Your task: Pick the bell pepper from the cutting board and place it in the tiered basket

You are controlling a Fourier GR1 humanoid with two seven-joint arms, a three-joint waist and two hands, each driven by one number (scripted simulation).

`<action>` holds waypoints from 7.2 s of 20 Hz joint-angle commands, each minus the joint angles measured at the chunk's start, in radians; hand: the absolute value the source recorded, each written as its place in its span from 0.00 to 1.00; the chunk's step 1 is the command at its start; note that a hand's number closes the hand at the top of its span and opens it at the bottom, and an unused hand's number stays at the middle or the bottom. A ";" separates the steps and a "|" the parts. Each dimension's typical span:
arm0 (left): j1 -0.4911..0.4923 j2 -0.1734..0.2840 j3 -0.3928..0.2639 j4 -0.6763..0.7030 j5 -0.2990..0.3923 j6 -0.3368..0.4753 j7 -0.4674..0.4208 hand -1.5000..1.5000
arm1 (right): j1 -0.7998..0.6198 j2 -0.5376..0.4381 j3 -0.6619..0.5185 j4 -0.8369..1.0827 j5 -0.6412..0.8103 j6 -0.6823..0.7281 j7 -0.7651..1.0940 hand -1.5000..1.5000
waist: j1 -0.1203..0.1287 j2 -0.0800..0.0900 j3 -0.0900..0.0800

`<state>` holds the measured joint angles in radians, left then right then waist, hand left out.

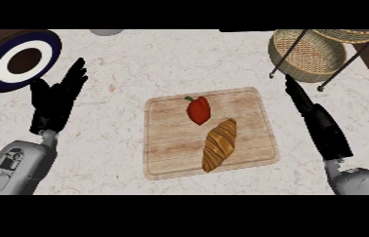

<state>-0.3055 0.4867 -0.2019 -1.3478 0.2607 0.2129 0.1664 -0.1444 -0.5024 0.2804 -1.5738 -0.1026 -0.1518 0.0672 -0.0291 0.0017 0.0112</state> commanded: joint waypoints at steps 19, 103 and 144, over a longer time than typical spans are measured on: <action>0.286 0.024 0.042 0.031 0.045 -0.062 -0.074 0.50 | -0.176 0.092 0.116 0.326 0.128 -0.003 -0.007 0.00 | 0.068 -0.004 -0.016; 0.375 -0.180 0.328 -0.043 -0.212 -0.269 -0.033 0.50 | -0.487 0.501 -0.057 0.705 0.420 0.431 0.156 1.00 | 0.035 -0.001 -0.011; 0.359 -0.159 0.381 -0.023 -0.197 -0.321 -0.023 0.50 | -1.135 0.313 -0.081 0.601 1.148 -0.032 1.056 1.00 | 0.039 0.001 -0.012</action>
<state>0.0551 0.3200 0.1705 -1.4082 0.0599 -0.0906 0.1389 -1.2470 -0.1456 0.2754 -1.0287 1.0446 -0.1813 1.1044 0.0034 -0.0038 0.0032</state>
